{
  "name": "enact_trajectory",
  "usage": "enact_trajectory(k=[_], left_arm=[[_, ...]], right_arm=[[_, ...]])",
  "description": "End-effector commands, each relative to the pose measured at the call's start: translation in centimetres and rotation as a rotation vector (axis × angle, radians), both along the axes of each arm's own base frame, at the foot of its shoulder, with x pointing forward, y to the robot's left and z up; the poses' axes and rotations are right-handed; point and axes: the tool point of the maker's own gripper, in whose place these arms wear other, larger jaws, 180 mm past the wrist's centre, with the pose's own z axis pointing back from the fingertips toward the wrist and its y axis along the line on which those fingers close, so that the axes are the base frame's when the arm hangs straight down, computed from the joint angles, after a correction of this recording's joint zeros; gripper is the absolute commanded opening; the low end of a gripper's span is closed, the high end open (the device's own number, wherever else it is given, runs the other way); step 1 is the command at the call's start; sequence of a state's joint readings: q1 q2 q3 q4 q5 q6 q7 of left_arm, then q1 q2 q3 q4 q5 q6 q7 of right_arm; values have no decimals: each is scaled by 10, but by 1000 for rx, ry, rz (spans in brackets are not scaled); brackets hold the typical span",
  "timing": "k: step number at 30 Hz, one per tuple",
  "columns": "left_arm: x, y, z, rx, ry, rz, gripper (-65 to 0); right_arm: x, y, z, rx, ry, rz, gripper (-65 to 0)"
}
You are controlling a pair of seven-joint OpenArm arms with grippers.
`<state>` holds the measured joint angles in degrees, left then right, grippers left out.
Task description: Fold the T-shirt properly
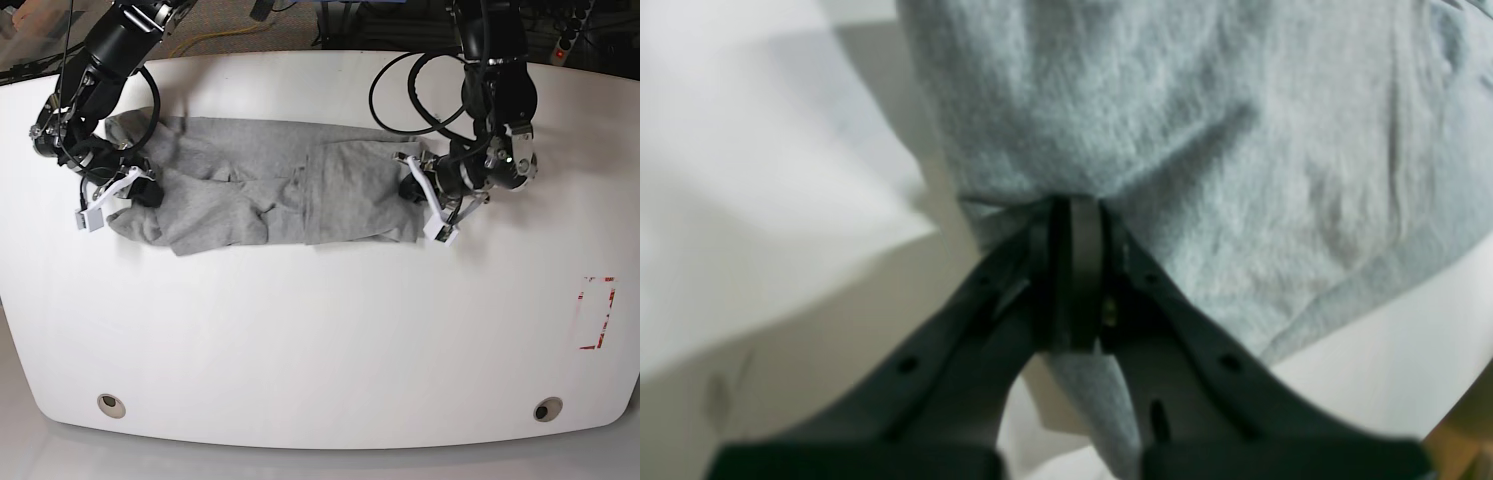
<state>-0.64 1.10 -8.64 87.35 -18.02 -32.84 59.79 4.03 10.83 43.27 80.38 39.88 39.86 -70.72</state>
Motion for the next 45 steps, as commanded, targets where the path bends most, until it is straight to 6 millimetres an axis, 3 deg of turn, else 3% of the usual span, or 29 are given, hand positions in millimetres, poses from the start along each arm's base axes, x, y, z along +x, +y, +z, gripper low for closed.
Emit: enact_trajectory(k=[1,5,9,15,20,31,40,43,45], left_arm=[[2,-25,-6,-46,18,-27,-633],[5,-50,-13,-120,9,-22,-633],[12,-66,-16,-136,18,-5,-633],[7,-88,-23,-147,34,-52,-633],[6,-102,-21,-171,38,-61,-633],[5,-104,-21,-174,40,-63,-633],[5,-104,-20,-176,39,-62,-633],[5,-104,-20,-176,39,-62,-632],[5,-104,-20,-174,39,-62,-632]], right_arm=[[18,-14,41,-72,-128,-2,-650],[16,-15,64,-157,-168,29,-650],[19,0,85,-226,-207,95,-650],[29,60,112,-198,-324,219,-650],[36,96,111,-158,-338,289,-650],[41,168,99,-166,-334,449,-650],[42,183,73,-68,-269,454,-650],[42,199,72,-50,-282,494,-650],[43,212,74,-31,-309,520,-585]])
